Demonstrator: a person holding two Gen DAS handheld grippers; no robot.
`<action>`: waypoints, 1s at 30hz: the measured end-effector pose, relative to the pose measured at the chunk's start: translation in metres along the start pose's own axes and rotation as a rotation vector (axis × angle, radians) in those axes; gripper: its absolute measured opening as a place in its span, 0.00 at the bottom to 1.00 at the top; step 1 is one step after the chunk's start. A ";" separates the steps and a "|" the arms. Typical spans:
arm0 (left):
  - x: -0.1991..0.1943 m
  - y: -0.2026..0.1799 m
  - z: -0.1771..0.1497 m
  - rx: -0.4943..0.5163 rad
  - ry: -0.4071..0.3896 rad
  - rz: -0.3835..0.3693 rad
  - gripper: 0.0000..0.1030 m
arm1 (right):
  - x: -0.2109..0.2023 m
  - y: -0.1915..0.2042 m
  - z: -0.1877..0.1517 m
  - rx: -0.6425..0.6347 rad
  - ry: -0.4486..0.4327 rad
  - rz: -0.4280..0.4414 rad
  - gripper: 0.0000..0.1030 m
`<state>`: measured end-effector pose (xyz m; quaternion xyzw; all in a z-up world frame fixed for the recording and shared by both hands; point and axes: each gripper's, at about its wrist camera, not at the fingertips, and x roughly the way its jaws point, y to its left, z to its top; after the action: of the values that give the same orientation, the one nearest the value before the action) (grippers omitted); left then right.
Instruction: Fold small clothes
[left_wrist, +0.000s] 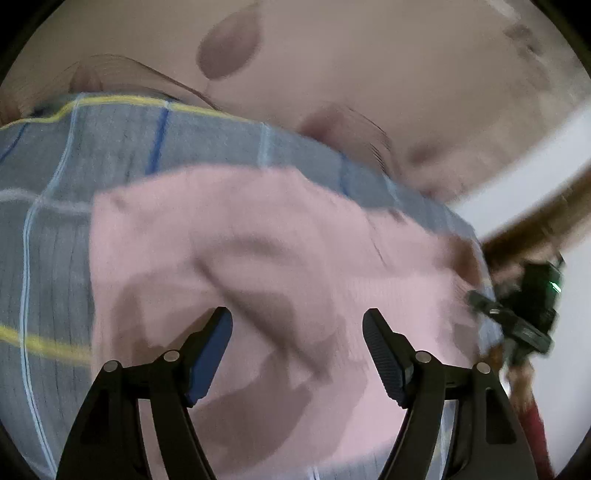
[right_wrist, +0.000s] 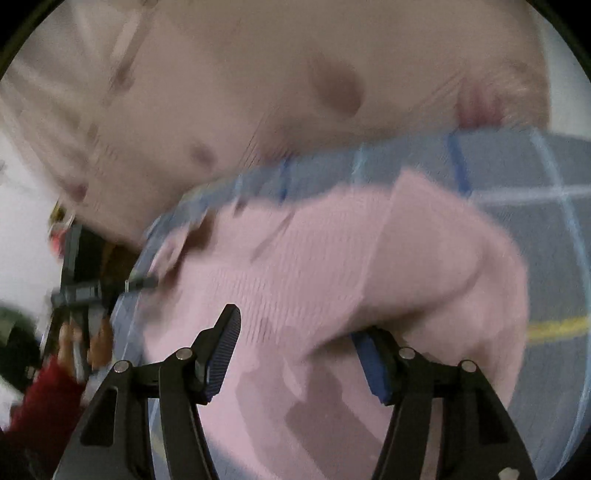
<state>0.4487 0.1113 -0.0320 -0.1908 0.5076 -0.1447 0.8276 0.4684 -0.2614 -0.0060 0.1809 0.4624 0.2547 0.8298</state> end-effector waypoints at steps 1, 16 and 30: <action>0.001 0.005 0.009 -0.030 -0.046 0.047 0.71 | -0.004 -0.009 0.006 0.036 -0.056 0.009 0.59; -0.070 0.077 -0.039 -0.147 -0.270 0.254 0.72 | -0.097 -0.096 -0.093 0.360 -0.286 0.191 0.59; -0.076 0.091 -0.103 -0.126 -0.197 0.022 0.72 | -0.103 -0.071 -0.139 0.233 -0.203 0.080 0.56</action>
<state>0.3275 0.2075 -0.0571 -0.2500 0.4340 -0.0839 0.8614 0.3209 -0.3703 -0.0445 0.3192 0.3951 0.2126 0.8348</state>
